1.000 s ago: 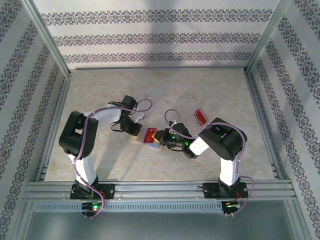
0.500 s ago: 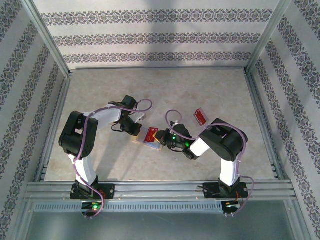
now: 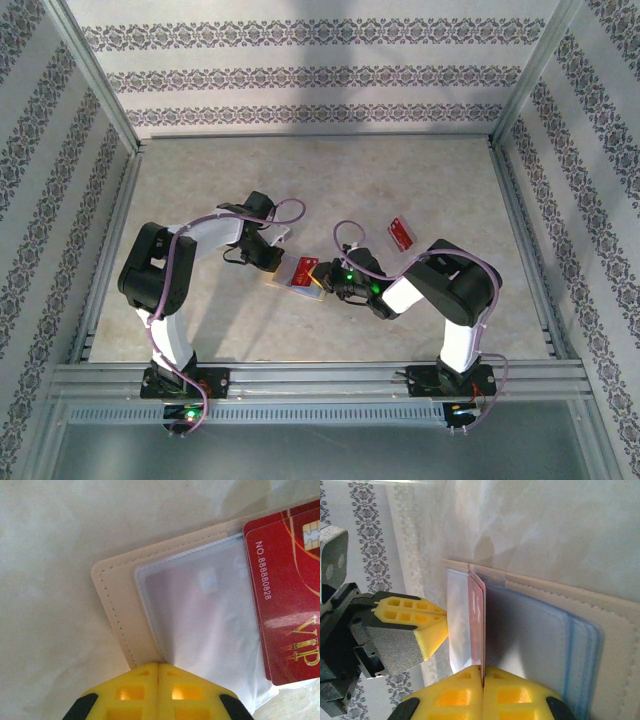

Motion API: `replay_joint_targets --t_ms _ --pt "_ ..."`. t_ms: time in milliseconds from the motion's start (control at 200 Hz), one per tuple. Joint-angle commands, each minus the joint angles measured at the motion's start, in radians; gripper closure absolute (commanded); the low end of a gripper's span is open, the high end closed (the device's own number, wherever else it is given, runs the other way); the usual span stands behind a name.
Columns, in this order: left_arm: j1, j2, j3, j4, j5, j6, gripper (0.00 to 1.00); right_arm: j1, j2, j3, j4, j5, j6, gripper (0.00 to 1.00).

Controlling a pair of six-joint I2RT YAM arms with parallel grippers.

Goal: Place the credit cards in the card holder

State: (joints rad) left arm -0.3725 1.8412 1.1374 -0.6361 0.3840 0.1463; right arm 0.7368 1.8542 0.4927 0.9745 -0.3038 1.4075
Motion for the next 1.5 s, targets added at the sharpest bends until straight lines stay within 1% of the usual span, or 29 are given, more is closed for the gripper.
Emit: replay_joint_targets --t_ms 0,250,520,660,820,1084,1494 --pt "-0.023 0.027 -0.006 -0.022 -0.008 -0.004 1.00 -0.001 0.012 0.019 -0.082 -0.018 -0.024 1.00" --pt "-0.023 0.023 -0.009 -0.020 -0.007 -0.004 1.00 -0.002 0.017 0.025 -0.085 -0.018 -0.015 1.00" --pt "-0.025 0.024 -0.010 -0.017 -0.008 -0.005 1.00 0.004 -0.115 -0.011 -0.145 0.001 -0.022 1.00" --pt "-0.025 0.024 -0.011 -0.017 -0.011 -0.005 1.00 0.016 -0.158 -0.013 -0.187 0.012 -0.032 1.00" --pt "-0.025 0.024 -0.012 -0.015 -0.009 -0.005 1.00 0.014 -0.140 -0.009 -0.189 0.019 -0.032 1.00" --pt "-0.025 0.028 -0.010 -0.019 -0.009 -0.006 1.00 0.014 -0.076 0.019 -0.144 0.004 -0.012 1.00" --pt "-0.025 0.027 -0.011 -0.017 -0.011 -0.002 1.00 0.010 -0.061 0.046 -0.132 -0.005 -0.014 1.00"
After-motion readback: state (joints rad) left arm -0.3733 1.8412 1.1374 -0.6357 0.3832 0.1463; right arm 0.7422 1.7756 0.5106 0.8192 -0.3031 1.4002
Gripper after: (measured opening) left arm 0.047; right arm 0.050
